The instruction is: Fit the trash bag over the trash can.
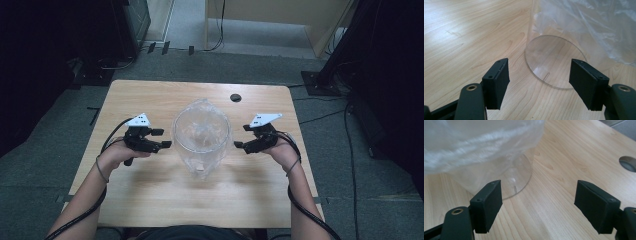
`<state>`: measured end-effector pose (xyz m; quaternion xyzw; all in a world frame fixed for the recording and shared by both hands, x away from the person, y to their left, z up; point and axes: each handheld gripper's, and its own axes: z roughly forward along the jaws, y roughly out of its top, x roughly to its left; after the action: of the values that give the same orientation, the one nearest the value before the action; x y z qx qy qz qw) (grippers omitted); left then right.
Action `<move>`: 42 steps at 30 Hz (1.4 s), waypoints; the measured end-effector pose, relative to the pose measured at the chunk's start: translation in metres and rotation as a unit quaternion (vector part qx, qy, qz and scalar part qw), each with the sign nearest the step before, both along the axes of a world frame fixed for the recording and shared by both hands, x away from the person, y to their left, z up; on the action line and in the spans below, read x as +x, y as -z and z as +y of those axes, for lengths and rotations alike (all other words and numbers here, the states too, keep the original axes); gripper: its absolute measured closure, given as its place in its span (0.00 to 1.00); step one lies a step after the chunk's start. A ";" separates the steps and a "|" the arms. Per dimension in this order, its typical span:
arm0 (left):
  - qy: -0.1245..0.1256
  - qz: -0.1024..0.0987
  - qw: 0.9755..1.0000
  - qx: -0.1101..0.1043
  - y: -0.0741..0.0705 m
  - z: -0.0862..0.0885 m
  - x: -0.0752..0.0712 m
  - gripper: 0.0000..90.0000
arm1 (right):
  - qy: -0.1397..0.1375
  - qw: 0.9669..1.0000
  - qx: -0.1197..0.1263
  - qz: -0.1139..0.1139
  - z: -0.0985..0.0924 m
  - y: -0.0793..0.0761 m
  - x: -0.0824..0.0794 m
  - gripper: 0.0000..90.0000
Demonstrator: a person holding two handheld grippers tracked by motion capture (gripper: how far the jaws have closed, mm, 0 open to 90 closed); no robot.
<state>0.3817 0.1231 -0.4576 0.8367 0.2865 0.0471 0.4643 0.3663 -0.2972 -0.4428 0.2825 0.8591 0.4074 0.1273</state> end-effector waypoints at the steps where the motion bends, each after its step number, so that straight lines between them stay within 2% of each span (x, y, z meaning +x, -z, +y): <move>1: 0.002 0.000 1.000 0.000 0.002 0.000 0.000 0.35 | 0.002 1.000 -0.002 0.003 0.001 0.003 0.001 0.25; 7: 0.001 -0.001 1.000 0.015 0.014 -0.002 0.002 0.35 | -0.002 1.000 -0.012 0.017 0.004 0.021 0.006 0.25; 9: 0.000 -0.002 1.000 0.018 0.019 -0.002 0.002 0.35 | -0.002 1.000 -0.007 0.017 0.005 0.026 0.007 0.25; 12: 0.004 -0.009 1.000 0.028 0.026 -0.001 0.004 0.35 | 0.000 0.999 0.009 0.031 0.005 0.034 0.010 0.24; 19: 0.003 -0.010 0.999 0.049 0.039 -0.002 0.007 0.34 | 0.012 0.999 -0.002 0.034 0.006 0.051 0.016 0.24; 25: -0.002 -0.009 0.999 0.049 0.048 0.002 0.011 0.34 | 0.020 0.999 -0.003 0.042 0.004 0.063 0.020 0.24; 33: -0.015 -0.005 0.998 0.068 0.059 0.008 0.015 0.34 | 0.019 0.999 -0.028 0.043 0.004 0.075 0.024 0.22; 37: -0.019 -0.011 0.998 0.062 0.061 0.011 0.016 0.33 | 0.017 0.999 -0.025 0.022 0.002 0.080 0.025 0.18; 39: -0.027 -0.009 0.998 0.061 0.062 0.011 0.017 0.33 | 0.022 0.999 -0.018 0.018 0.001 0.082 0.025 0.17; 42: -0.045 -0.011 0.997 0.067 0.062 0.011 0.018 0.27 | 0.024 0.999 -0.019 0.016 0.001 0.082 0.026 0.17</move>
<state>0.3996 0.1338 -0.5194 0.8516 0.3146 0.0963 0.4080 0.3926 -0.2959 -0.5247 0.3072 0.8615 0.3833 0.1289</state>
